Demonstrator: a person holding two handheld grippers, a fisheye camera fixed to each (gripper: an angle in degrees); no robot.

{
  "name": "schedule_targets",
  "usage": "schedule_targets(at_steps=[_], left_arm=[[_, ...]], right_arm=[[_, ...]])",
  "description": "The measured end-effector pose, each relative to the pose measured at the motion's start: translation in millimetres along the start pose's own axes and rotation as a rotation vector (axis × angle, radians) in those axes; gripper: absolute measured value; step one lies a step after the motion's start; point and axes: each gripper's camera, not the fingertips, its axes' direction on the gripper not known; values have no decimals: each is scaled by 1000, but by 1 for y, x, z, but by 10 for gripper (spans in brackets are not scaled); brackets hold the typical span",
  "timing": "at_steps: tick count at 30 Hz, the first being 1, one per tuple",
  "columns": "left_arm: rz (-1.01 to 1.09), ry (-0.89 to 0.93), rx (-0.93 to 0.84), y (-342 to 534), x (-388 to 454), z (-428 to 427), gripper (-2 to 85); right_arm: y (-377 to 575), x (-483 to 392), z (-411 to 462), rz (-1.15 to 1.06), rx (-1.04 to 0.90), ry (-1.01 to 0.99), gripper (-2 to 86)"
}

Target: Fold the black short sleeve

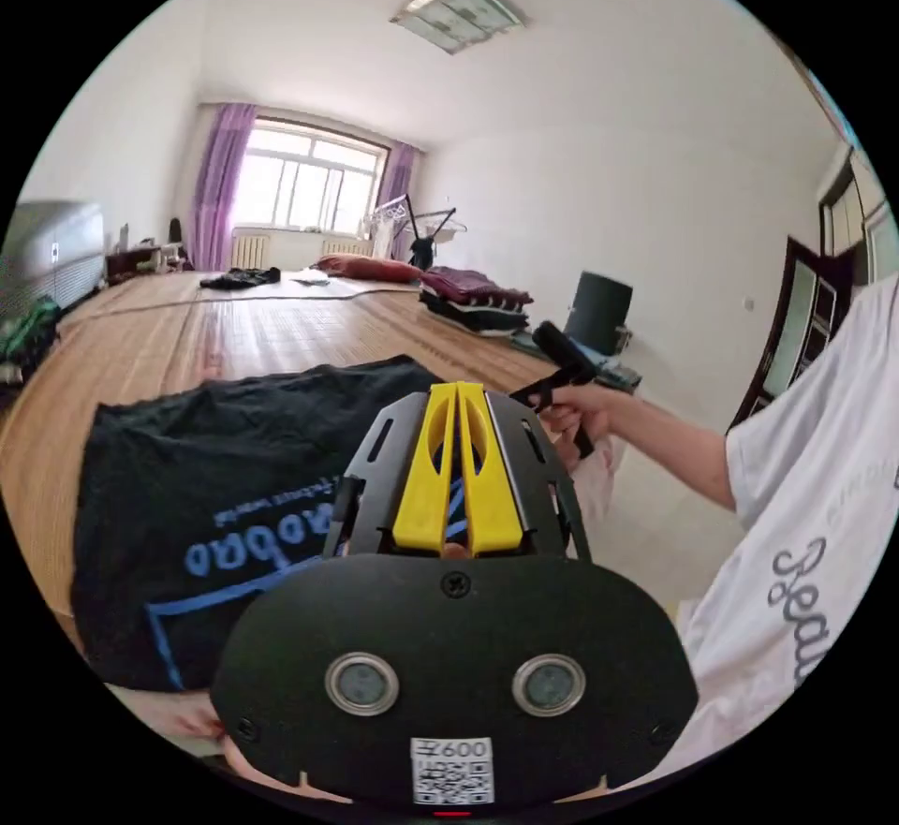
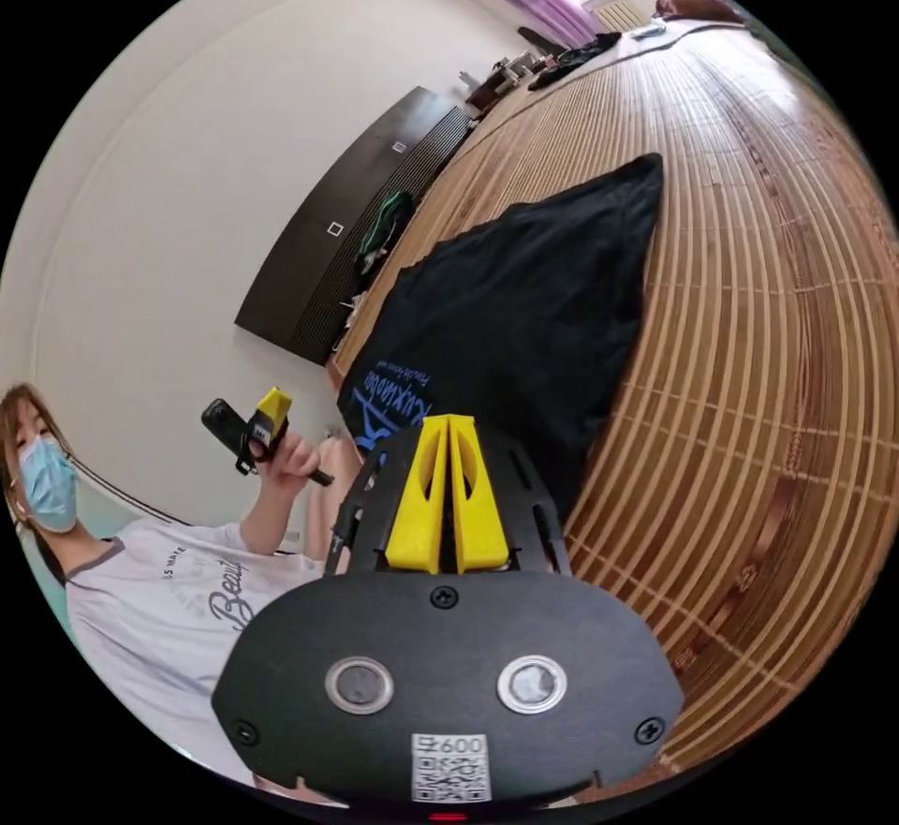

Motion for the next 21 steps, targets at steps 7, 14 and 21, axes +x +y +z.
schedule_targets(at_steps=[7,14,21], left_arm=[[-192,-15,-276,1,-1,153,2],[-76,-65,-337,-18,-22,182,0],[-50,-69,-327,-40,-42,192,0]], right_arm=[[-53,30,-15,114,-77,-177,-9],[-105,38,-68,261,206,65,-8],[-157,-31,-23,-22,151,-78,-8]])
